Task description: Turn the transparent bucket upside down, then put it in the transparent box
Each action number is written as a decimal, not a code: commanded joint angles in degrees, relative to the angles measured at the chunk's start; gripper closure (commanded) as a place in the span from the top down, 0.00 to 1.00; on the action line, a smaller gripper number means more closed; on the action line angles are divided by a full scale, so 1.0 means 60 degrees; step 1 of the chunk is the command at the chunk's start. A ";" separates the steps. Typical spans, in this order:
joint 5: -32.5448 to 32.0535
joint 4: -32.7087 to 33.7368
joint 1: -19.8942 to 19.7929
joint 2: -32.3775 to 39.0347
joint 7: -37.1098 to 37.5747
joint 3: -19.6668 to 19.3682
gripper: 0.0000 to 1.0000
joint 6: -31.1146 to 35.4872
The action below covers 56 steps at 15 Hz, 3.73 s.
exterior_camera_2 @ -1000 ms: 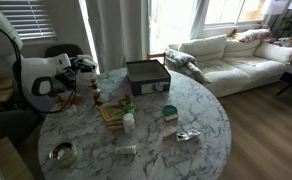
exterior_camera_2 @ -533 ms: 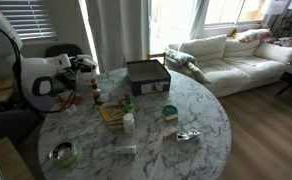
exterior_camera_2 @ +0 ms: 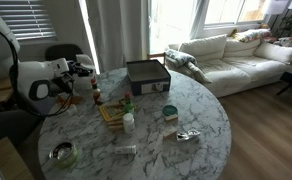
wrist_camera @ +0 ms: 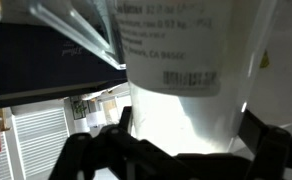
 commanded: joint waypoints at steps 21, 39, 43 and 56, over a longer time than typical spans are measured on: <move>-0.2520 -0.0820 -0.2584 -0.3253 -0.0196 0.1044 1.00 -0.8697; -0.3623 0.1120 -0.3205 -0.4295 -0.1121 0.0932 1.00 -1.5032; -0.3736 0.1213 -0.3253 -0.4579 -0.1088 0.0912 1.00 -1.5037; 0.0255 0.1408 -0.3322 -0.7839 -0.7237 -0.0410 1.00 -1.9330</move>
